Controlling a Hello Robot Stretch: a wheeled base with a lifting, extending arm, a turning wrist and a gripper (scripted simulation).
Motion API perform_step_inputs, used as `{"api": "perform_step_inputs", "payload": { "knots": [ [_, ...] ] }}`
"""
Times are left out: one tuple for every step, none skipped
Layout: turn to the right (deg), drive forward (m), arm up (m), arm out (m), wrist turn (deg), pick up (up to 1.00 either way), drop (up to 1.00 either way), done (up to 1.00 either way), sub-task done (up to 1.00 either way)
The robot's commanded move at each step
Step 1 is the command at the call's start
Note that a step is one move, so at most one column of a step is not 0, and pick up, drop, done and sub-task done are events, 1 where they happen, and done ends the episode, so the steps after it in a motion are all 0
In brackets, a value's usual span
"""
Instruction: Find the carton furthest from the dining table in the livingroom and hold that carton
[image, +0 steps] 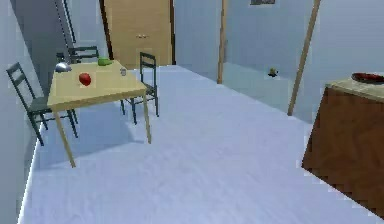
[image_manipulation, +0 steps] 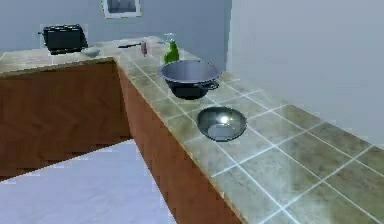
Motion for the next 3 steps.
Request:
{"api": "perform_step_inputs", "payload": {
  "knots": [
    [-24.0,0.00,0.00,0.00,0.0,0.00,0.00,0.00,0.00],
    [0.0,0.15,0.00,0.00,0.0,0.00,0.00,0.00,0.00],
    [42.0,0.00,0.00,0.00,0.0,0.00,0.00,0.00,0.00]
  ]
}}
